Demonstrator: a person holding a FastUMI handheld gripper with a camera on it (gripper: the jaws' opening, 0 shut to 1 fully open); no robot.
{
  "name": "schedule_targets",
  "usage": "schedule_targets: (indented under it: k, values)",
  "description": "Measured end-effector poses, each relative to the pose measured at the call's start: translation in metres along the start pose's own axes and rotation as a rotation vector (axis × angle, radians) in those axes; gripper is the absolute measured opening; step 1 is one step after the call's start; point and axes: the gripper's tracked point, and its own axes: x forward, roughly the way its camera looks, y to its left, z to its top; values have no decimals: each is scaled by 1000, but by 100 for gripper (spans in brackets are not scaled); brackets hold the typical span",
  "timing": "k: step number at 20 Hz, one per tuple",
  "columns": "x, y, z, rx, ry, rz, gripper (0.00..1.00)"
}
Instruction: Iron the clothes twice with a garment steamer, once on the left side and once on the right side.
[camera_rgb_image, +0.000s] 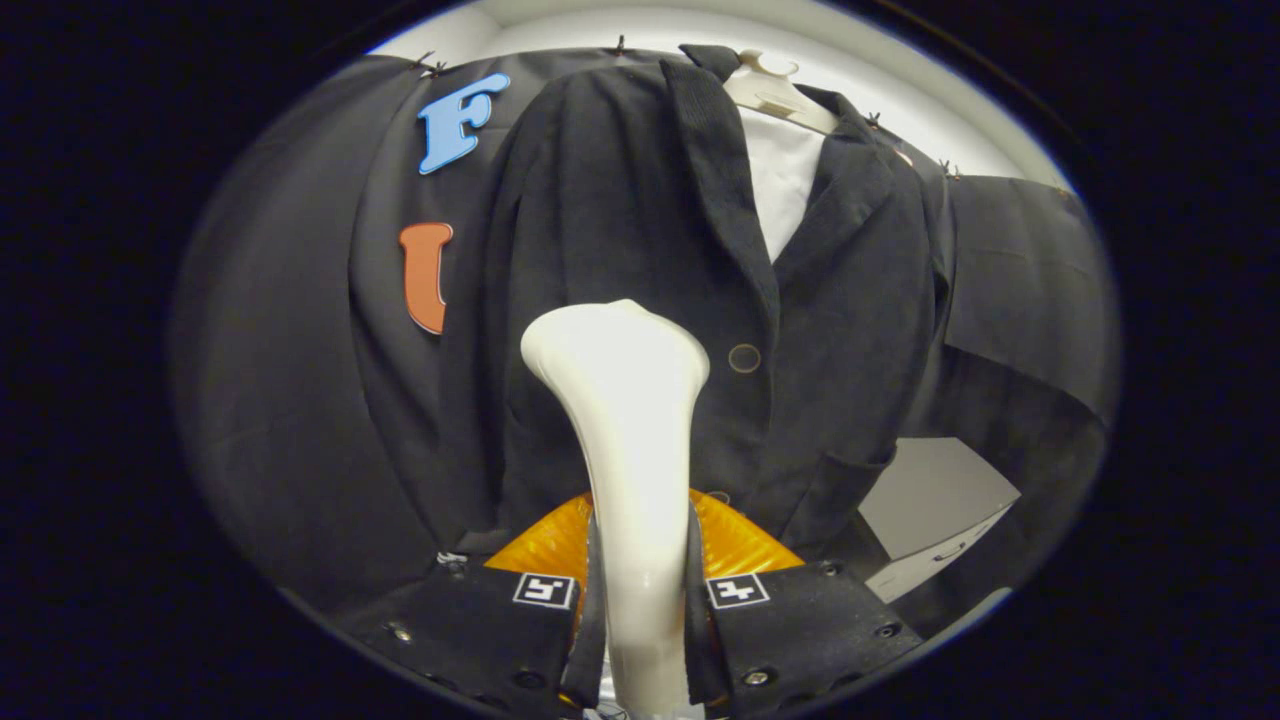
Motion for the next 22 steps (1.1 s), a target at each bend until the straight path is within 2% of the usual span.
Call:
schedule_targets:
  k: [17, 22]
  values:
    - [17, -2, -92, -35, 127, -8, 35]
    - [22, -2, -139, -55, 178, -9, 35]
